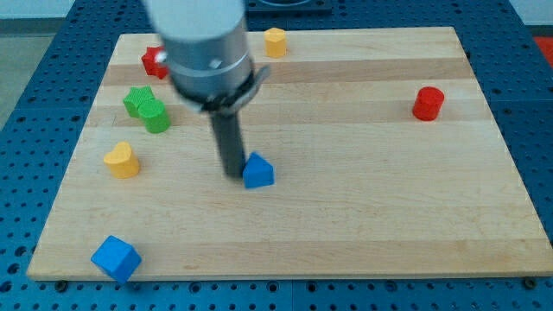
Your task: Slide blue triangle to the center
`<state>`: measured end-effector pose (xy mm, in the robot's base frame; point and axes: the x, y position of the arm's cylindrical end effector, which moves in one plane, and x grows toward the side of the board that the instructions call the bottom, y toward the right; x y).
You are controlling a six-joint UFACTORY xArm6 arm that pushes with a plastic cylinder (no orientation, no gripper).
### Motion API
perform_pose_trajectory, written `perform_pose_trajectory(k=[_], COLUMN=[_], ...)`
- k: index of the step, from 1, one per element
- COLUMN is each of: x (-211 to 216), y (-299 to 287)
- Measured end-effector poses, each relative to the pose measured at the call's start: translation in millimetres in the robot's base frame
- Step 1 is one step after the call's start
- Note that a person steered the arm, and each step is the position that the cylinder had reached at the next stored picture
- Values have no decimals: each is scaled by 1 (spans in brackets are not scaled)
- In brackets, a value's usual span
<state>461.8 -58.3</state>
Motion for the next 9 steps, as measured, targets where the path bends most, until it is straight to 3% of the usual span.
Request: perform_pose_trajectory(k=[2,4,6,8,9], x=[-136,-119,-57,50,60], y=[95,27,-73,-43,-18])
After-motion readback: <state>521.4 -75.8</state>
